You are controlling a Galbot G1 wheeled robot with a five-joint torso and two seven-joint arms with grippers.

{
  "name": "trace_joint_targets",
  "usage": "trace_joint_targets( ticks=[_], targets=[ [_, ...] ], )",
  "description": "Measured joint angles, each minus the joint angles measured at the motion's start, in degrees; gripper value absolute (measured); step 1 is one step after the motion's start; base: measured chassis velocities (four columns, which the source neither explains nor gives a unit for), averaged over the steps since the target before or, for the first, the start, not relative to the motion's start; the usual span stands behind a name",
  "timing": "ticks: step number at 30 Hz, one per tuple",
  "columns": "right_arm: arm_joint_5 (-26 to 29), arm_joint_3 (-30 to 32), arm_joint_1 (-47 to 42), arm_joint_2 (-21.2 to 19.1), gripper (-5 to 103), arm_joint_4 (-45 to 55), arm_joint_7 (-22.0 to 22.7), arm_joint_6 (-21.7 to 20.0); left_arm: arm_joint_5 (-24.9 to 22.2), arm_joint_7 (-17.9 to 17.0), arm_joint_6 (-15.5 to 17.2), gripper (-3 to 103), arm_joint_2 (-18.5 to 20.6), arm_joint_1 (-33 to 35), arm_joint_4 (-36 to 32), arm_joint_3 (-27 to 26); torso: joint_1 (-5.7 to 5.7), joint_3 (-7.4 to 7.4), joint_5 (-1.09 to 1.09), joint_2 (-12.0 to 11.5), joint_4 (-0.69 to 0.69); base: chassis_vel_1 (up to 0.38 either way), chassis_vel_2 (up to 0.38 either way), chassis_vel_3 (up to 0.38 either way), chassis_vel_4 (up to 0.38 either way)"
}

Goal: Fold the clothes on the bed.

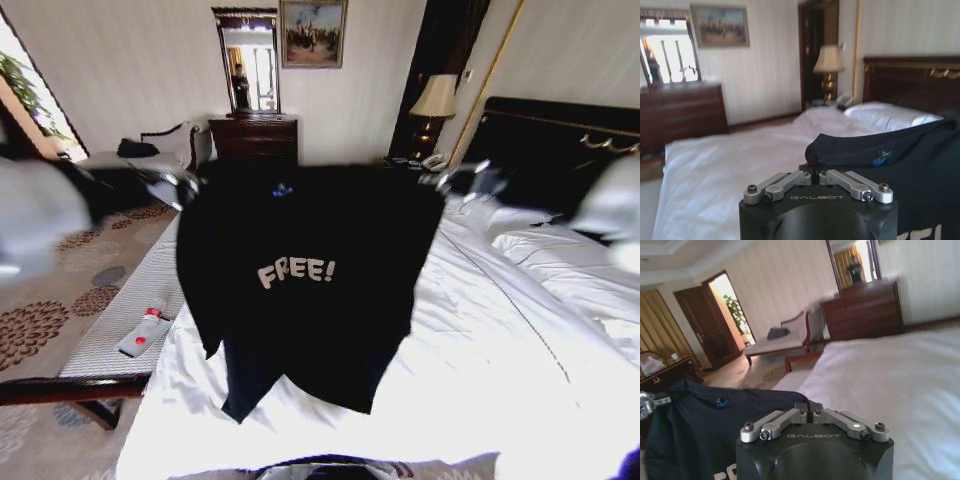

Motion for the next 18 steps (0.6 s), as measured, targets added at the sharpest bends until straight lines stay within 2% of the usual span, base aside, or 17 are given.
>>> trace_joint_targets(
  ticks=[1,5,6,7,10,11,12,16,18],
  targets=[
    [0.0,0.0,0.0,0.0,0,0.0,0.0,0.0,0.0,0.0,0.0,2,0.0,0.0,0.0,0.0,0.00,0.00,0.00,0.0,0.00,0.000,0.000,0.000,0.000],
    [-9.9,-2.6,-8.4,6.4,0,-1.4,-3.4,0.1,9.7,0.9,-0.2,2,-4.5,8.4,1.8,1.7,-0.01,-0.01,-0.01,0.0,0.02,0.000,0.000,0.000,0.000],
    [-14.0,-4.8,-10.3,9.0,0,-2.6,-5.0,0.1,13.6,1.4,-0.4,2,-6.5,11.7,3.0,2.4,-0.02,-0.02,-0.02,0.0,0.03,0.000,0.000,0.000,0.000],
    [-14.0,-4.8,-10.3,9.0,0,-2.6,-5.0,0.1,13.6,1.4,-0.4,2,-6.5,11.7,3.0,2.4,-0.02,-0.02,-0.02,0.0,0.03,0.000,0.000,0.000,0.000],
    [-18.5,-9.6,-10.2,13.0,0,-5.5,-7.1,0.1,18.6,2.1,-0.8,2,-9.3,16.5,4.8,3.8,-0.03,-0.03,-0.03,0.0,0.03,0.000,0.000,0.000,0.000],
    [-21.4,-13.3,-9.1,15.1,0,-7.7,-8.1,0.1,22.0,2.6,-0.9,2,-11.1,19.1,6.1,5.0,-0.03,-0.02,-0.04,0.0,0.04,0.000,0.000,0.000,0.000],
    [-21.4,-13.3,-9.1,15.1,0,-7.7,-8.1,0.1,22.0,2.6,-0.9,2,-11.1,19.1,6.1,5.0,-0.03,-0.02,-0.04,0.0,0.04,0.000,0.000,0.000,0.000],
    [-28.1,-20.7,-7.3,20.2,0,-14.3,-10.6,0.5,29.7,3.9,-1.4,2,-16.0,21.0,11.3,10.6,-0.02,-0.02,-0.04,0.0,0.04,0.000,0.000,0.000,0.000],
    [-29.4,-21.6,-7.2,21.1,0,-15.6,-11.1,0.7,30.7,4.1,-1.5,2,-16.9,20.5,12.4,12.0,-0.03,-0.02,-0.03,0.0,0.05,0.000,0.000,0.000,0.000]
  ],
)
